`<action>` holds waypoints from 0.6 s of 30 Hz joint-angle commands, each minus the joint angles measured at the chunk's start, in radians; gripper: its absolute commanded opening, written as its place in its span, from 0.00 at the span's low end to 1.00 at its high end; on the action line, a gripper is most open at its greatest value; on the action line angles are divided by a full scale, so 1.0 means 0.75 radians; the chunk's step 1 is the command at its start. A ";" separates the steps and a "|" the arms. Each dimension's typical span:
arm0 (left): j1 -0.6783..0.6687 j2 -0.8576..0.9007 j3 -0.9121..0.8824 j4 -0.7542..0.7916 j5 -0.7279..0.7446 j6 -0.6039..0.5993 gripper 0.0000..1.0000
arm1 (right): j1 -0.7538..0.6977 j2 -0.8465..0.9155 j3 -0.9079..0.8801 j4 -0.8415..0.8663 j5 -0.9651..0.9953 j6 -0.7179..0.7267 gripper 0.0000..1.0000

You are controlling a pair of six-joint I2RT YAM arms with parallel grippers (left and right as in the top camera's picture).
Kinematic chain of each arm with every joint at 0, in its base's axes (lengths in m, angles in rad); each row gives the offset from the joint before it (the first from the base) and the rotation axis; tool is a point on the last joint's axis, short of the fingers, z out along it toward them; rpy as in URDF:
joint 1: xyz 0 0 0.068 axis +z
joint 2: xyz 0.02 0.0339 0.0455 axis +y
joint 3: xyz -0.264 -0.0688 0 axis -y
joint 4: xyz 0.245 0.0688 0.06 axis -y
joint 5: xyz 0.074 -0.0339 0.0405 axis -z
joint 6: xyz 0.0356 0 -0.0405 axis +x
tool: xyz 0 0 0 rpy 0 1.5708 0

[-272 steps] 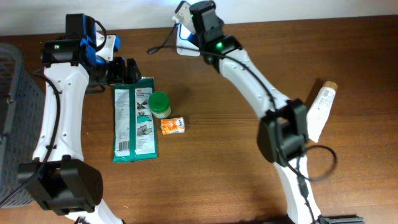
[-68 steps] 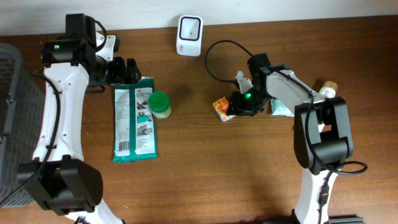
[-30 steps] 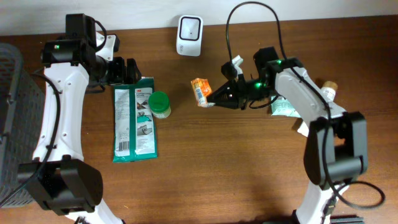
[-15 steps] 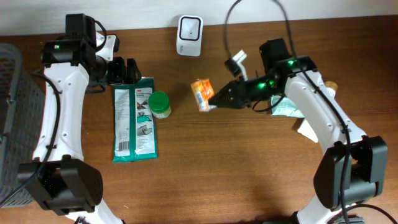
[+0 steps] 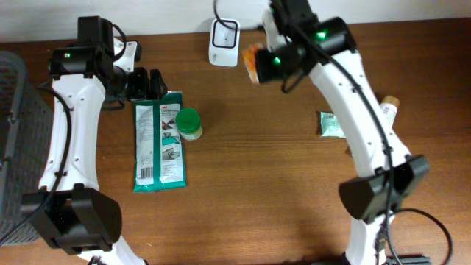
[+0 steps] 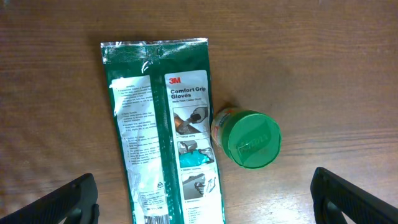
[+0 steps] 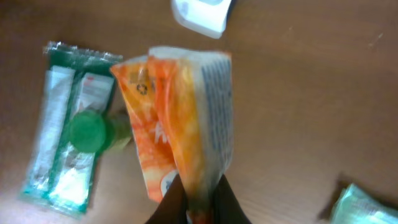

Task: Scan the item barcode
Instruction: 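Carry the Kleenex pack right and place it on the mint-green packet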

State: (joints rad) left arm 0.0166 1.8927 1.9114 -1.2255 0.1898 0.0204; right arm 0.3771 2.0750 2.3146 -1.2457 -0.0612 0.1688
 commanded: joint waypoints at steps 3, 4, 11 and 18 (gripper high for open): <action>0.008 0.008 0.008 0.001 0.005 0.024 0.99 | 0.113 0.164 0.082 0.344 0.537 -0.258 0.04; 0.008 0.008 0.008 0.001 0.005 0.024 0.99 | 0.128 0.188 0.082 0.411 0.573 -0.312 0.04; 0.008 0.008 0.008 0.001 0.005 0.024 0.99 | 0.169 0.464 0.082 0.966 0.691 -0.840 0.04; 0.008 0.008 0.008 0.001 0.005 0.024 0.99 | 0.169 0.642 0.082 1.189 0.694 -1.317 0.04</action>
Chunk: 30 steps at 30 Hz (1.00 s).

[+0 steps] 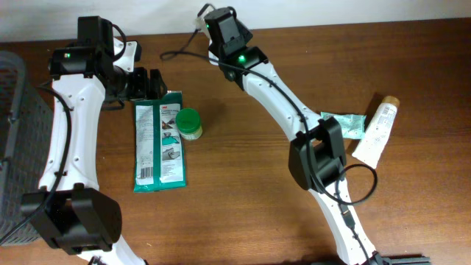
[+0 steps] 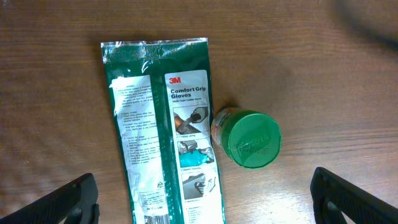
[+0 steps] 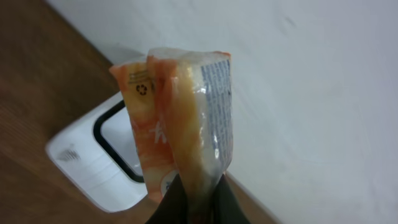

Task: Scan the item barcode
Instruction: 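Carry the Kleenex pack right and place it on the mint-green packet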

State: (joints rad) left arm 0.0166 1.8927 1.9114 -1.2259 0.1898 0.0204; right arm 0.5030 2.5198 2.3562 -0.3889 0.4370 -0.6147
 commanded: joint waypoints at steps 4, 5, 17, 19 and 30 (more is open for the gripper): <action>0.008 0.008 0.008 0.002 0.005 0.024 0.99 | 0.000 0.114 0.026 0.145 0.081 -0.328 0.04; 0.008 0.008 0.008 0.002 0.005 0.024 0.99 | -0.001 0.115 0.026 0.157 0.098 -0.328 0.04; 0.008 0.008 0.008 0.002 0.005 0.024 0.99 | -0.019 0.089 0.027 0.148 0.097 -0.109 0.04; 0.008 0.008 0.008 0.002 0.005 0.024 0.99 | -0.033 0.055 0.027 0.123 0.095 -0.045 0.04; 0.008 0.008 0.008 0.002 0.005 0.024 0.99 | -0.182 -0.326 0.028 -0.593 -0.364 0.845 0.04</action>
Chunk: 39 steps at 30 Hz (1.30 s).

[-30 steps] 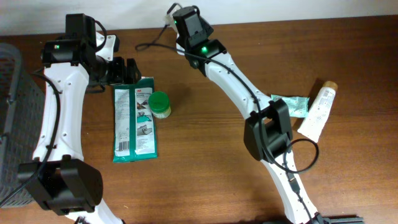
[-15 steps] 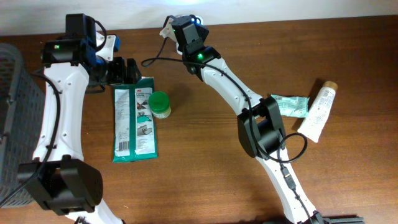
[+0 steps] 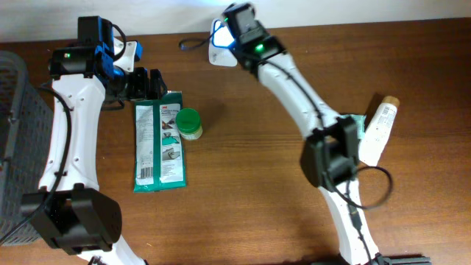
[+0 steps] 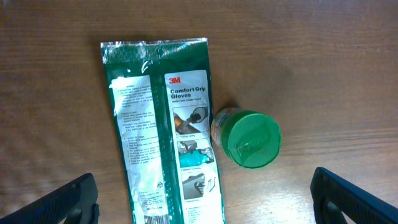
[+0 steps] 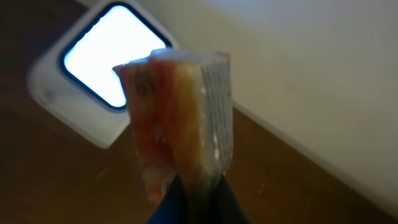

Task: Scan the item barcode
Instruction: 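Carry the Kleenex pack right and place it on the mint-green packet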

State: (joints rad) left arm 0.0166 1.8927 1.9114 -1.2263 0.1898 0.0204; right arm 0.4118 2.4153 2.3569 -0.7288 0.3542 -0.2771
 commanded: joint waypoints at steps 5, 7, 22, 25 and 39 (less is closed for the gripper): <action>0.008 0.008 0.008 0.002 0.005 0.024 0.99 | -0.198 -0.310 0.027 -0.703 -0.562 0.672 0.04; 0.008 0.008 0.008 0.002 0.005 0.024 0.99 | -0.255 -0.305 0.025 -0.912 -0.593 0.702 0.04; 0.008 0.008 0.008 0.002 0.005 0.024 0.99 | -0.579 -0.250 -0.495 -0.974 -0.532 0.737 0.04; 0.009 0.008 0.008 0.002 0.005 0.024 0.99 | -0.659 -0.249 -0.501 -1.003 -0.533 0.736 0.06; 0.009 0.008 0.008 0.002 0.005 0.025 0.99 | -0.670 -0.250 -0.499 -1.096 -1.025 0.333 0.73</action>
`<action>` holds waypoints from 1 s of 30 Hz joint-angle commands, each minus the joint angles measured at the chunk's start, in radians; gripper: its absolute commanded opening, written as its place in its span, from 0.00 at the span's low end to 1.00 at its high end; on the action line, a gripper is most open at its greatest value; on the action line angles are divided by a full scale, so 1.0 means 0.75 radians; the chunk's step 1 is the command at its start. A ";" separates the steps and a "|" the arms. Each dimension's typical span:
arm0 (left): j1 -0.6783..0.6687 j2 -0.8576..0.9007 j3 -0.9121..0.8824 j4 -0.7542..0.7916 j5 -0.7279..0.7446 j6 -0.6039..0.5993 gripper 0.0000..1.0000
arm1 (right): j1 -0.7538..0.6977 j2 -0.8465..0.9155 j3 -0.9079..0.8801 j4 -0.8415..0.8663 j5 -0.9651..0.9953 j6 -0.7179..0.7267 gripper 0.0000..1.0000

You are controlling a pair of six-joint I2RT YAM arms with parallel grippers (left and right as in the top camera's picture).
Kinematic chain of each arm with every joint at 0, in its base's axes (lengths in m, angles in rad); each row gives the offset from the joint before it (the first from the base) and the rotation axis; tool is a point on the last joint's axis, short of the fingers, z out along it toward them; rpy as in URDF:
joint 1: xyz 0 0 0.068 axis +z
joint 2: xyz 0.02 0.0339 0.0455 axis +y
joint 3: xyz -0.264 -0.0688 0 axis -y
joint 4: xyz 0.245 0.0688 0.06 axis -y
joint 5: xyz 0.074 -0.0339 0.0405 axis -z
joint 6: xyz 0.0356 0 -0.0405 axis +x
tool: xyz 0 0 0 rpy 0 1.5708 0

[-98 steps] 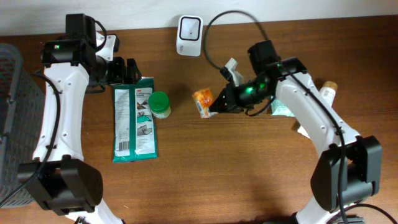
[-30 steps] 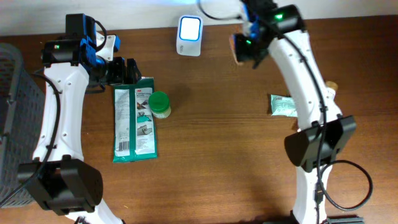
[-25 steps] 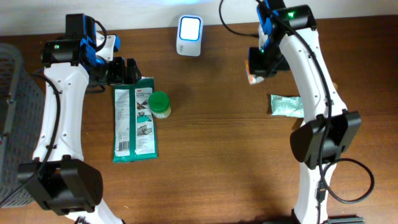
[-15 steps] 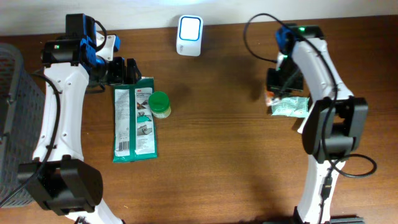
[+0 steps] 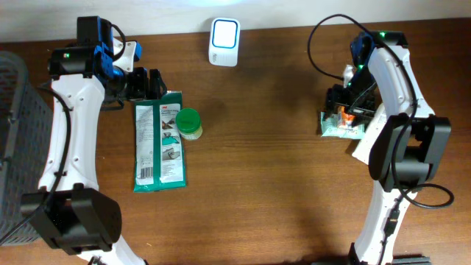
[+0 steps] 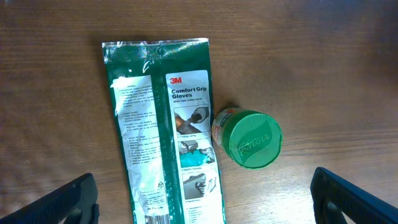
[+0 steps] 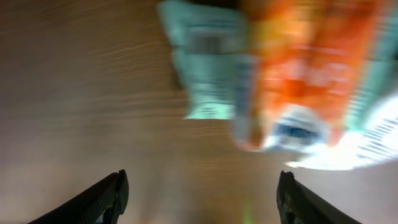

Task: Scan the item barcode
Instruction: 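Carry the Kleenex pack right and place it on the mint-green packet, then reach the right gripper to the green-capped bottle and grasp it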

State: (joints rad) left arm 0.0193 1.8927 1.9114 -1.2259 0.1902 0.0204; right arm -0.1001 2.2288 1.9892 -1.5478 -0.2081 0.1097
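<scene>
The orange packet [image 5: 345, 115] lies at the right of the table on top of a pale green packet [image 5: 333, 126]. In the blurred right wrist view the orange packet [image 7: 305, 68] sits just beyond my fingers. My right gripper [image 5: 347, 101] hangs over it, open and holding nothing, its fingers [image 7: 109, 195] spread wide. The white scanner [image 5: 224, 32] stands at the back edge, its window facing up. My left gripper [image 5: 146, 83] is open above the top end of a green glove packet [image 6: 161, 130].
A green-lidded jar [image 6: 249, 138] stands against the glove packet's right side. A white tube [image 5: 362, 149] lies beside the pale green packet, partly under my right arm. A dark wire basket [image 5: 11, 147] fills the left edge.
My right gripper was shut on the orange packet in front of the lit scanner window. Now it is open at the right side, and the packet lies on the pale green packet. The left arm is unchanged.
My right gripper held the orange packet in the air beside the scanner, then close to the scanner at the back wall, then right before its lit window. Now the packet rests at the right, let go. My left gripper stayed open over the glove packet throughout.
</scene>
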 commanded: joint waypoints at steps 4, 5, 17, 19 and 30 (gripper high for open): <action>0.005 0.008 0.008 0.002 0.004 0.024 0.99 | 0.062 -0.004 -0.009 0.006 -0.537 -0.350 0.77; 0.005 0.008 0.008 0.002 0.004 0.024 0.99 | 0.086 -0.004 -0.009 0.018 -0.541 -0.351 0.77; 0.005 0.008 0.008 0.002 0.004 0.024 0.99 | 0.435 -0.003 -0.009 0.263 -0.541 -0.235 0.77; 0.005 0.008 0.008 0.063 -0.029 0.025 0.99 | 0.487 -0.002 -0.010 0.323 -0.535 -0.209 0.77; 0.239 0.008 0.008 0.135 -0.164 0.140 0.99 | 0.605 0.000 -0.010 0.462 -0.511 -0.173 0.72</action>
State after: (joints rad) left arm 0.1188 1.8927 1.9114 -1.1324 -0.0395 0.0311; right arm 0.3378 2.2288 1.9888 -1.2137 -0.5995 -0.0357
